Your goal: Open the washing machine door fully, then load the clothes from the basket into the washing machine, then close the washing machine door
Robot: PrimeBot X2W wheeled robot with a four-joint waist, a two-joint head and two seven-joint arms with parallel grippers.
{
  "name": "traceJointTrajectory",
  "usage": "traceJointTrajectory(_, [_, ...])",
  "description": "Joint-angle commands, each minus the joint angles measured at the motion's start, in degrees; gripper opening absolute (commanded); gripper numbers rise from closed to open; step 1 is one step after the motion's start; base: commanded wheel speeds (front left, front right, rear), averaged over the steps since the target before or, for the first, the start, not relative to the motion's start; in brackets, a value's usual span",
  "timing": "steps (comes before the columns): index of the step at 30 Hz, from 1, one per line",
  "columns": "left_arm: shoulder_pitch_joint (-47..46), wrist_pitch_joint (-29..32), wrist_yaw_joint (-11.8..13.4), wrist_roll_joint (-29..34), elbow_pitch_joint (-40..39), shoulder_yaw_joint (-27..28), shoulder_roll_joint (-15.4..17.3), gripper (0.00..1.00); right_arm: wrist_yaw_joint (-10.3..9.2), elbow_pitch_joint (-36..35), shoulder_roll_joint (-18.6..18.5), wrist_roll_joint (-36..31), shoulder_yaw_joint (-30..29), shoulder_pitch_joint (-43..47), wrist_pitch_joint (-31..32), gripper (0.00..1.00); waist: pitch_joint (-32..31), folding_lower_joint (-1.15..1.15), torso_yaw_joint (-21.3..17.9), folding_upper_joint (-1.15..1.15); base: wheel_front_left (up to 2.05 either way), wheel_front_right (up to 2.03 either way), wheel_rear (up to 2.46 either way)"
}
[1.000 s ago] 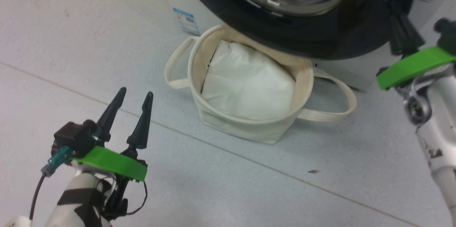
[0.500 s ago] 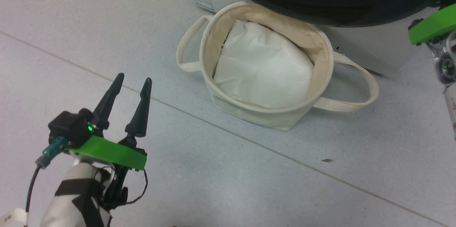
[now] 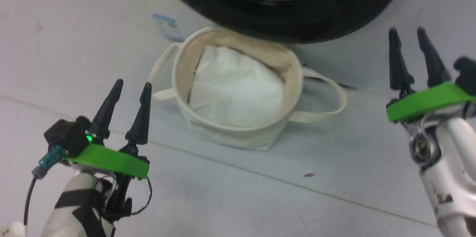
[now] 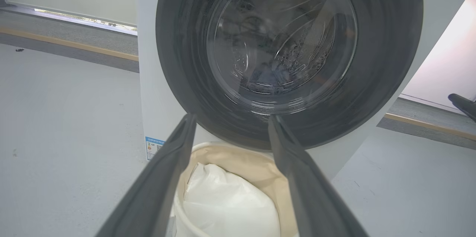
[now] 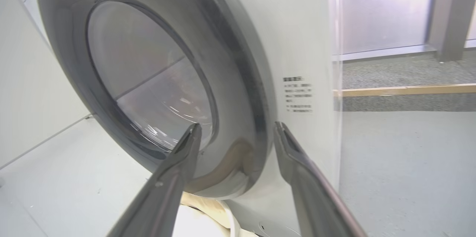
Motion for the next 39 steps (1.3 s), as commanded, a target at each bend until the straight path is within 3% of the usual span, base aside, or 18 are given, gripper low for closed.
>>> traceJointTrajectory(1, [-0.34,-0.69,-0.33,-0.62,-1.29,2.25,1.92,1.0,-0.01,-2.76,0.26,0.22,0.07,0.18,-0.69,1.0,-3.36,0.01,-3.57,0.0,0.0,0.0,0.0])
traceJointTrajectory(12, [4.68,-0.69,-0.33,-6.24,2.59,0.48,5.71,1.0,-0.01,-12.04,2.35,-1.74,-0.31,16.6,-0.69,1.0,-13.47,0.01,-16.88,0.0,0.0,0.0,0.0])
traceJointTrajectory(16, [6.56,-0.69,-0.33,-6.66,2.47,1.63,6.06,1.0,-0.01,-13.57,1.98,-1.88,-0.63,20.3,-0.69,1.0,-15.39,0.01,-19.32,0.0,0.0,0.0,0.0])
traceJointTrajectory(24, [7.59,-0.69,-0.33,-5.24,1.42,3.64,5.5,1.0,-0.01,-14.57,2.95,-2.09,-3.71,24.56,-0.69,1.0,-16.29,0.01,-20.52,0.0,0.0,0.0,0.0])
traceJointTrajectory(39, [7.55,-0.69,-0.33,-4.59,1.54,3.67,5.12,1.0,-0.01,-14.15,3.3,-2.89,-3.87,25.29,-0.69,1.0,-16.74,0.01,-19.86,0.0,0.0,0.0,0.0])
